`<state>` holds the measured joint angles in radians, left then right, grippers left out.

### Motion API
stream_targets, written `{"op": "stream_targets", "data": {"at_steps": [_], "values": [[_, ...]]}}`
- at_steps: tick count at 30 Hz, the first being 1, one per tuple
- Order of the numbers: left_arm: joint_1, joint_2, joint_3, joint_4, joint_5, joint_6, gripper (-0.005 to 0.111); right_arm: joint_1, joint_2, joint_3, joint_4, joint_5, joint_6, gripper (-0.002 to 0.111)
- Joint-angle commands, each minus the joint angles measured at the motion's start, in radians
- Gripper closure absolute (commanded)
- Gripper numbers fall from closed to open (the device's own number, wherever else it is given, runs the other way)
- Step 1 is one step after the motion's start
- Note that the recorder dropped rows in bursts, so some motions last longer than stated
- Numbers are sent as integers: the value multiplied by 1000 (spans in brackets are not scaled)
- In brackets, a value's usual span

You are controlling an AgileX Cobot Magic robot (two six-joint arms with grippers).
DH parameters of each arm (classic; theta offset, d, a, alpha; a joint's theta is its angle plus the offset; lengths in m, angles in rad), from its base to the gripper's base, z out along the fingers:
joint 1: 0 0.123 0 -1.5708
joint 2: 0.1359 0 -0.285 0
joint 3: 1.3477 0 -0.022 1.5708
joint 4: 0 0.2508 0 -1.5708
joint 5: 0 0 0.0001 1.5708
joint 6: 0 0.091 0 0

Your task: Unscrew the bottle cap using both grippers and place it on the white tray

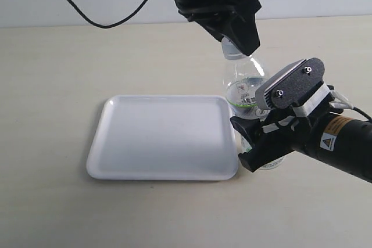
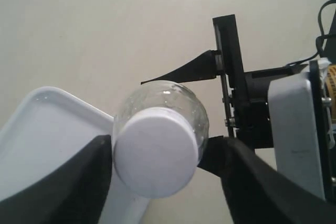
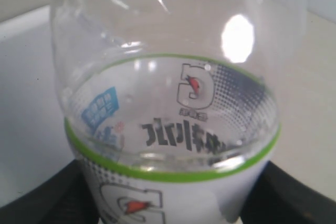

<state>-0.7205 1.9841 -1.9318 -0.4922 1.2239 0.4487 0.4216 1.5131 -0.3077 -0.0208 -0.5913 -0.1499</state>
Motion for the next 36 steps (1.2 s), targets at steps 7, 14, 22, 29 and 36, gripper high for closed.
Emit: {"op": "stream_targets", "data": {"at_steps": [7, 14, 22, 29, 36], "values": [[1, -3, 2, -11, -3, -26, 47, 3, -10, -9, -5, -38, -1, 108], [1, -1, 2, -7, -3, -31, 47, 3, -10, -9, -5, -38, -1, 108], [1, 17, 2, -9, -3, -33, 47, 3, -10, -9, -5, -38, -1, 108], [1, 17, 2, -12, -3, -46, 65, 3, -10, -9, -5, -38, -1, 108], [1, 17, 2, -13, -3, -96, 107, 3, -10, -9, -8, -35, -1, 108]]}}
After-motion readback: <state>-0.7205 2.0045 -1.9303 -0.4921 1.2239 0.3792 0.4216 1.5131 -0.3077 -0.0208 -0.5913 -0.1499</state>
